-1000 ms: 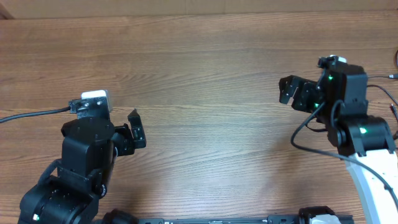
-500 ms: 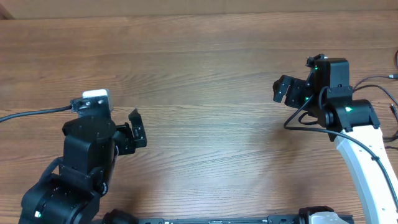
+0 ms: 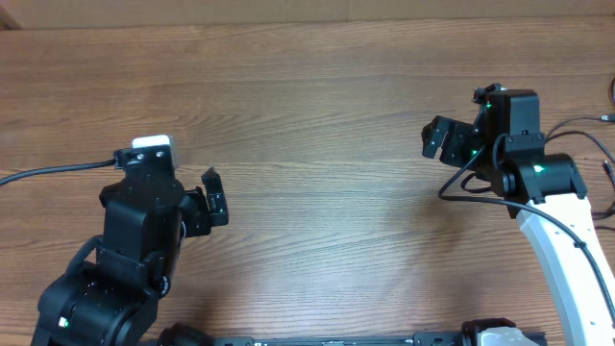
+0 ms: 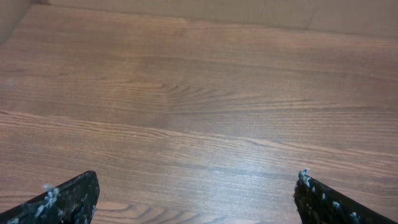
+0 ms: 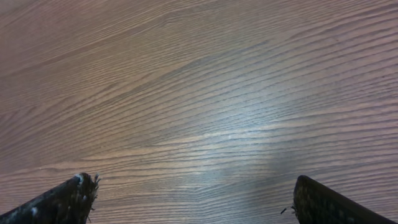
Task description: Untangle cables
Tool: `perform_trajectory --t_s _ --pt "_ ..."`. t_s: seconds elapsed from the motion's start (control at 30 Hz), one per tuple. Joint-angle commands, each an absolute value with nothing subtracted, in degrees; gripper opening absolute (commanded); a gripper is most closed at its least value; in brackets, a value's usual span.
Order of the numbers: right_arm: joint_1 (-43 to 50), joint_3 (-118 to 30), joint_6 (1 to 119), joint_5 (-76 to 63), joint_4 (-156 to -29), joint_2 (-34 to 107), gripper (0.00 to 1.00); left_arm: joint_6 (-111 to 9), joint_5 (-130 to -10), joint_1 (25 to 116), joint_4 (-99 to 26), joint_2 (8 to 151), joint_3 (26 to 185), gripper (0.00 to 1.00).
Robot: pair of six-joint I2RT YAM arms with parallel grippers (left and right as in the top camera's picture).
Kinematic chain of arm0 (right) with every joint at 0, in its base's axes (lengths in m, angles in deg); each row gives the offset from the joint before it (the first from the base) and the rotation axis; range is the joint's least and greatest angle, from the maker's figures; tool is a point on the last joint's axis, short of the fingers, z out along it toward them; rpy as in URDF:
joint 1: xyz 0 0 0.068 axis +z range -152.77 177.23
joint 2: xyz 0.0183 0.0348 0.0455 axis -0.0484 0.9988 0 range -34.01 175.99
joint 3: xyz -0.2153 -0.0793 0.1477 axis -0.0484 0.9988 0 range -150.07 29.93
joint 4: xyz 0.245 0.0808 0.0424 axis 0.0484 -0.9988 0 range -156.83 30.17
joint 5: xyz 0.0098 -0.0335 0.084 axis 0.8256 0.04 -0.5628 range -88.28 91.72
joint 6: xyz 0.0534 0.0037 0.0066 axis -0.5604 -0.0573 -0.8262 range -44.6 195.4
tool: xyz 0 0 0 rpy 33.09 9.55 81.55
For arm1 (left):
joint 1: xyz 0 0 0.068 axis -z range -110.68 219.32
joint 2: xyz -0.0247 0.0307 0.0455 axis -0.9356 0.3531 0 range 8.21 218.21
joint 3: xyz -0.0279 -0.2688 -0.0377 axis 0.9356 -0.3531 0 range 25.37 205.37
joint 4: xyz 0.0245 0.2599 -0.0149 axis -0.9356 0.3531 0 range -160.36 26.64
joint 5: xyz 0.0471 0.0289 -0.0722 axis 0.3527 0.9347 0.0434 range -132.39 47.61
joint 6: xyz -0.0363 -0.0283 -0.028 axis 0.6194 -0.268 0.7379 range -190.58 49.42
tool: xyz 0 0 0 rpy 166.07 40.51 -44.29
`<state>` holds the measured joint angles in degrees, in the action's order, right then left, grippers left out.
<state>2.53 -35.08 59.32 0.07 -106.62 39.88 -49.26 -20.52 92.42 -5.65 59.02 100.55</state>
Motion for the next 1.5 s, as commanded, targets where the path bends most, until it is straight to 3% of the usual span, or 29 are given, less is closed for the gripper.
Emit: perform_trajectory --t_s 0.0,0.47,0.73,1.1,1.47 --pt "2.7 -35.0 59.1 0.0 -106.6 39.7 1.00 -48.7 -20.0 92.0 -5.7 59.3 101.3 1.00" --pt "2.7 -35.0 59.1 0.0 -106.6 39.7 1.00 -48.7 -19.7 92.0 -1.7 59.6 101.1 1.00" --pt "2.7 -35.0 59.1 0.0 -106.6 39.7 1.00 -48.7 -22.0 86.5 -20.4 52.3 92.5 1.00" --pt "2.7 -35.0 59.1 0.0 -106.6 39.7 1.00 -48.4 -24.9 77.5 -50.4 32.3 67.8 1.00" --pt "2.7 -35.0 59.1 0.0 -106.6 39.7 1.00 -35.8 -25.9 71.9 -74.0 21.1 46.5 1.00"
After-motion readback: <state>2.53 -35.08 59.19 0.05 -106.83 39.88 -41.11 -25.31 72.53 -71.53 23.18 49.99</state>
